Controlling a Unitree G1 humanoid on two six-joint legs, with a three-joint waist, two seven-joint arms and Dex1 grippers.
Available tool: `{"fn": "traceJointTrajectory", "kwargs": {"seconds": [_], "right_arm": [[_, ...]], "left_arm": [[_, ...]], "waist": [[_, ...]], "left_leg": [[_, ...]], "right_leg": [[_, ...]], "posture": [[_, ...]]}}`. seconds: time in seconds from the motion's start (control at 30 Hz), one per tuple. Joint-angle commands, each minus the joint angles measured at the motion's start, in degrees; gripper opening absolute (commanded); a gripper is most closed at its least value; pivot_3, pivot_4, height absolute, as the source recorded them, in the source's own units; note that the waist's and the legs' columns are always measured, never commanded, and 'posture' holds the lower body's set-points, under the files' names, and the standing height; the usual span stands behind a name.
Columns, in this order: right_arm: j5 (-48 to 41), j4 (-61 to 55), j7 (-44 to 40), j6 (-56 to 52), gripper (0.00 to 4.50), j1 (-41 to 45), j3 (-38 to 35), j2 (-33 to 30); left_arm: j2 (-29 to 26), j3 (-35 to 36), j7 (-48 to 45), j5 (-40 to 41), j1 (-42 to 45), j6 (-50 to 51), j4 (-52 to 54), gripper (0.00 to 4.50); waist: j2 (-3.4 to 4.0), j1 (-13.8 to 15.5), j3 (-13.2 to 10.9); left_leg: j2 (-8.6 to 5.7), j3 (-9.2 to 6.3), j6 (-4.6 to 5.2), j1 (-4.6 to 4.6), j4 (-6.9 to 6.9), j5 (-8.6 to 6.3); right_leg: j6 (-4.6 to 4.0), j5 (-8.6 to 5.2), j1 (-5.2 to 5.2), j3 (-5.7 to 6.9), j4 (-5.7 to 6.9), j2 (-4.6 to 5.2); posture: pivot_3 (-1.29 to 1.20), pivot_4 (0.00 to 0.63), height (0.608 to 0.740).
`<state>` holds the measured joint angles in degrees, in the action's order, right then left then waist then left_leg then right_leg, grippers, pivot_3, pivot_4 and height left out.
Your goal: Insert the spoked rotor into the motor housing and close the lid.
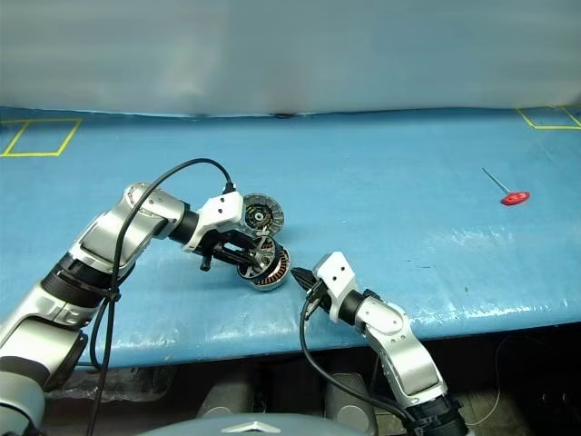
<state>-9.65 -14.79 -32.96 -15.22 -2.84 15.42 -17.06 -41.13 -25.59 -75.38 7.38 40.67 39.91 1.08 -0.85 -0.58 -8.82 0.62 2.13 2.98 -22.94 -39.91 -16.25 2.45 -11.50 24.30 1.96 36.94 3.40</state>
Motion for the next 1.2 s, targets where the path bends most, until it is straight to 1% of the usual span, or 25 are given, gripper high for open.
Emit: {"fn": "traceJointTrajectory", "kwargs": {"seconds": [0.03, 0.13, 0.3, 0.33, 0.37, 0.4, 0.47, 0.67, 0.87, 1.03, 1.1, 1.2], "right_arm": [[-0.72, -2.65, 0.2, 1.01, 0.0, -0.35, -1.04, -0.02], [-0.7, -2.81, 0.47, 0.98, 0.0, -0.63, -1.25, -0.12], [-0.67, -2.89, 0.92, 0.95, 0.0, -0.86, -1.3, -0.05], [-0.6, -2.78, 0.97, 1.0, 0.0, -0.88, -1.2, -0.01], [-0.56, -2.67, 1.02, 1.03, 0.0, -0.87, -1.1, 0.04], [-0.53, -2.6, 1.05, 1.05, 0.0, -0.86, -1.02, 0.07], [-0.51, -2.45, 1.05, 1.04, 0.0, -0.71, -0.88, 0.14], [-0.56, -2.34, 0.77, 0.86, 0.0, -0.41, -0.81, 0.0], [-0.58, -2.66, 0.67, 0.53, 0.0, -0.28, -0.71, -0.11], [-0.38, -3.17, 0.48, 0.44, 0.0, 0.04, -0.68, -0.56], [-0.52, -3.74, 0.47, 0.15, 0.0, 0.62, -0.9, -0.71], [-0.51, -4.73, 0.12, -0.28, 0.0, 2.34, -0.69, -0.81]], "left_arm": [[-0.01, -0.7, -0.84, -0.03, 1.04, 0.21, 1.83, 1.39], [-0.24, -1.29, -1.52, -0.17, 1.26, 0.17, 1.75, 1.39], [-0.16, -1.16, -1.46, -0.12, 1.43, 0.05, 1.53, 2.9], [-0.21, -1.01, -1.38, -0.02, 1.49, 0.06, 1.54, 3.3], [-0.28, -0.85, -1.32, 0.1, 1.52, 0.1, 1.58, 3.48], [-0.34, -0.76, -1.27, 0.17, 1.54, 0.12, 1.62, 3.9], [-0.36, -0.29, -0.97, 0.39, 1.48, 0.12, 1.84, 4.49], [-0.03, 1.95, -0.13, 1.75, 1.7, -0.4, 2.36, 4.49], [0.89, 6.65, 2.29, 5.1, -0.01, -0.14, 5.16, 4.49], [0.99, 12.55, 6.38, 9.58, -7.43, 1.03, 11.66, 4.49], [1.27, 14.63, 9.01, 10.93, -11.81, 1.37, 14.43, 4.49], [2.33, 17.64, 14.49, 11.33, -20.14, 0.41, 18.11, 3.86]], "waist": [[0.0, 0.01, 0.0], [0.0, 0.0, 0.0], [0.0, 0.0, 0.0], [0.0, 0.01, 0.0], [0.0, 0.01, 0.0], [0.0, 0.01, 0.0], [0.0, 0.01, 0.0], [0.0, 0.01, 0.0], [0.0, 0.01, 0.0], [0.01, -0.15, -0.01], [0.02, -0.04, -0.02], [0.03, -0.14, -0.01]], "left_leg": [[0.0, 0.0, 0.0, 0.0, 0.0, 0.0], [0.0, 0.01, 0.0, 0.0, 0.0, 0.0], [0.0, 0.02, 0.0, 0.0, 0.0, 0.0], [0.0, 0.02, 0.0, 0.0, 0.0, 0.0], [0.0, 0.02, 0.0, 0.0, 0.0, 0.0], [0.0, 0.02, 0.0, 0.0, 0.0, 0.0], [0.0, 0.03, 0.0, 0.0, 0.0, 0.0], [0.0, 0.03, 0.0, 0.0, 0.0, 0.0], [0.0, 0.03, 0.0, -0.01, 0.0, 0.0], [0.02, 0.06, 0.0, 0.01, 0.0, 0.0], [0.04, 0.06, -0.01, 0.01, 0.0, 0.01], [0.03, 0.07, -0.02, 0.03, -0.01, 0.01]], "right_leg": [[0.0, 0.0, 0.0, 0.0, 0.0, 0.0], [0.0, 0.0, 0.0, -0.01, 0.0, 0.0], [0.0, 0.0, 0.01, -0.02, 0.0, 0.0], [0.0, 0.0, 0.01, -0.02, 0.0, 0.0], [0.0, 0.0, 0.01, -0.02, 0.0, 0.0], [0.0, 0.0, 0.01, -0.03, 0.0, 0.0], [0.0, 0.0, 0.01, -0.03, 0.0, 0.0], [0.01, 0.0, 0.01, -0.04, 0.0, 0.0], [-0.04, 0.05, 0.01, -0.04, 0.0, 0.01], [-0.05, 0.06, 0.04, -0.1, 0.01, 0.01], [-0.07, 0.07, 0.05, -0.08, 0.01, 0.01], [-0.07, 0.06, 0.03, -0.11, 0.02, 0.03]], "posture": [[0.0, 0.15, 0.74], [0.0, 0.15, 0.74], [0.0, 0.15, 0.74], [0.0, 0.15, 0.74], [0.0, 0.15, 0.74], [0.0, 0.15, 0.74], [0.0, 0.15, 0.74], [0.0, 0.15, 0.74], [0.0, 0.15, 0.74], [0.0, 0.15, 0.74], [0.0, 0.15, 0.74], [0.0, 0.15, 0.74]]}}
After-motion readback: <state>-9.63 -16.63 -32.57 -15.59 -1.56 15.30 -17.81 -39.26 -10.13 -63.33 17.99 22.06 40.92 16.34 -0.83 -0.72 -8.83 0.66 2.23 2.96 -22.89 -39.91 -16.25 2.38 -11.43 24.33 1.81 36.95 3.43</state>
